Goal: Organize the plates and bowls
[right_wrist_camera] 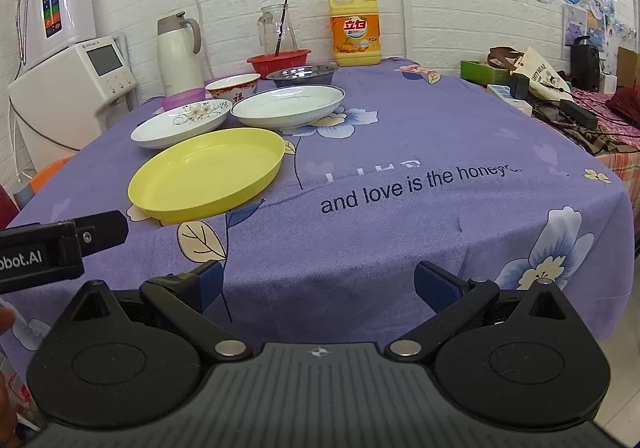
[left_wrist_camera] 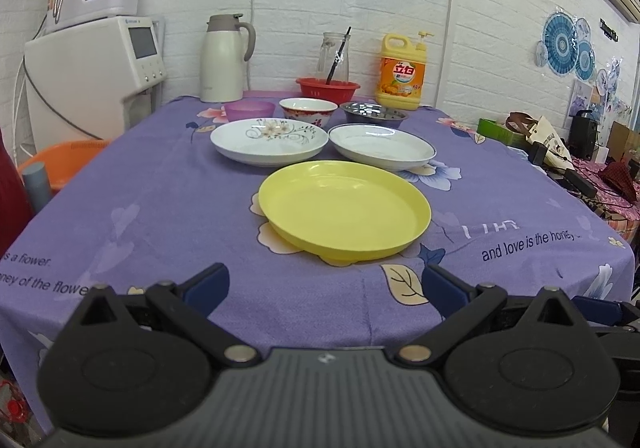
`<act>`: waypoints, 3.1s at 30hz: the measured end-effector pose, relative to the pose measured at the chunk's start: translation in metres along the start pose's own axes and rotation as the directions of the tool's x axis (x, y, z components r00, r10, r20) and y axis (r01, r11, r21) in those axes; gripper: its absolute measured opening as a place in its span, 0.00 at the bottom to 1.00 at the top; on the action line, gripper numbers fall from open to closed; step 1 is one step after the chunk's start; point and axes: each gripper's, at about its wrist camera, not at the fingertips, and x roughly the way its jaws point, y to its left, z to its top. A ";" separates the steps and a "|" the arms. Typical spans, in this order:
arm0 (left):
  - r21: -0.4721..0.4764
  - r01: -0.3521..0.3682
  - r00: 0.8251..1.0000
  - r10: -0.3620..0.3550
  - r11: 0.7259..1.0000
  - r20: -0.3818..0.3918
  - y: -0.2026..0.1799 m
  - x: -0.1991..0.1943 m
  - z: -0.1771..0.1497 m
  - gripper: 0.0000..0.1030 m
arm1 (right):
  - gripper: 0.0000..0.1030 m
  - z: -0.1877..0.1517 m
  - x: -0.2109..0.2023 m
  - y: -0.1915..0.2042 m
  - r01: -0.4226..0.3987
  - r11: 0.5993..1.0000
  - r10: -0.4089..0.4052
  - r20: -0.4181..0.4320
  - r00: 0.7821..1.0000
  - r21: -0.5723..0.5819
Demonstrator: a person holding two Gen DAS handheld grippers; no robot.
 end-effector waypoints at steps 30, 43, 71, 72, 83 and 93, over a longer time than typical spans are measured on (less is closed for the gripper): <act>-0.063 -0.070 0.997 0.067 0.996 -0.040 0.043 0.043 0.046 0.99 | 1.00 0.032 0.014 0.016 -0.025 0.995 0.026 0.015 1.000 -0.101; -0.114 0.008 0.988 -0.026 0.993 -0.154 0.072 0.120 0.070 0.98 | 1.00 0.084 0.118 0.041 -0.095 0.979 0.075 -0.116 0.990 -0.179; -0.110 0.131 0.961 -0.154 0.985 -0.231 0.057 0.173 0.075 0.98 | 1.00 0.092 0.155 0.041 -0.242 0.951 0.215 -0.151 0.965 -0.192; -0.110 0.131 0.961 -0.154 0.985 -0.230 0.056 0.173 0.075 0.98 | 1.00 0.091 0.154 0.042 -0.239 0.951 0.212 -0.148 0.966 -0.197; -0.097 0.163 0.960 -0.181 0.982 -0.214 0.051 0.171 0.073 0.96 | 1.00 0.085 0.151 0.048 -0.210 0.957 0.188 -0.122 0.975 -0.198; -0.090 0.135 0.966 -0.152 0.987 -0.210 0.062 0.159 0.071 0.96 | 1.00 0.081 0.143 0.074 -0.184 0.960 0.158 -0.137 0.978 -0.211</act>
